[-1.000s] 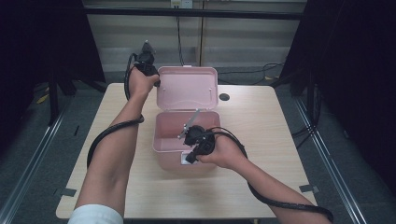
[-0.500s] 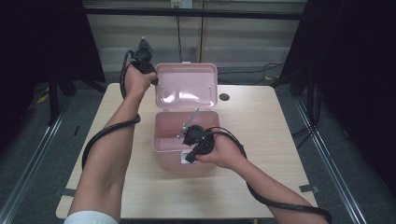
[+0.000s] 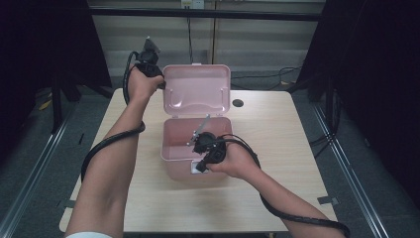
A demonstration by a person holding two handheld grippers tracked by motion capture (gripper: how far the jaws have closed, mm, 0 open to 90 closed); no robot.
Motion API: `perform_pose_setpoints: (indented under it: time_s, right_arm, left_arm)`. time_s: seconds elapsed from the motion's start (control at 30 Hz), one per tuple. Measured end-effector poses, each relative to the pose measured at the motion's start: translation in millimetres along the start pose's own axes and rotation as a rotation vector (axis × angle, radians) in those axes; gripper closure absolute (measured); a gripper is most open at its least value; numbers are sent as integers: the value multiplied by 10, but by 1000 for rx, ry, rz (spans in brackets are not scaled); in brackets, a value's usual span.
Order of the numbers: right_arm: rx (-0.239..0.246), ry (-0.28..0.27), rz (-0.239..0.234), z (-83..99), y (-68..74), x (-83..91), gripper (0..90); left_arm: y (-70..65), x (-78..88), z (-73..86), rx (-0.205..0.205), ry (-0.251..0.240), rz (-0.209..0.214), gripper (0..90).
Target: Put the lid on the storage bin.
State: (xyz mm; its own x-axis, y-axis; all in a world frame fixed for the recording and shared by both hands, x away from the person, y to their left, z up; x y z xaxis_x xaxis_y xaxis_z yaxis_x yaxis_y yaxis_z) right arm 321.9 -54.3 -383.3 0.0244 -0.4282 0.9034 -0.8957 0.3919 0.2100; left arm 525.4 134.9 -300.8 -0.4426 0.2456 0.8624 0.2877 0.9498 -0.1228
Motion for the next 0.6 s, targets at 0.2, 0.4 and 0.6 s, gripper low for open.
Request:
perform_pose_setpoints:
  time_s: [0.2,0.4,0.6]
  right_arm:
    - [-6,2,5,-10,1,-3,900]
    - [-11,-1,8,-13,1,-4,900]
    - [-10,-3,10,-13,-4,-5,900]
  left_arm:
    - [-6,64,6,-15,14,3,876]
    - [-16,99,14,-17,19,4,876]
    - [-24,133,25,-29,22,5,877]
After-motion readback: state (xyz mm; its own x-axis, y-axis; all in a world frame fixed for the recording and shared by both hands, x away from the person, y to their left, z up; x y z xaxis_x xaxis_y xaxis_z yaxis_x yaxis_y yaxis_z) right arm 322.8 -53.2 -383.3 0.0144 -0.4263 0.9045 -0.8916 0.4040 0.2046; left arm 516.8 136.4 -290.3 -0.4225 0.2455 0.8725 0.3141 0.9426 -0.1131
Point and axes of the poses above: each handheld gripper's, and its own axes: x roughly backward along the jaws, z roughly out of its underside, y roughly to its left, the point moved 1 cm from there along -x, roughly forward along the jaws, and after that the axes turned 4 degrees about -z, right-handed, at the moved point
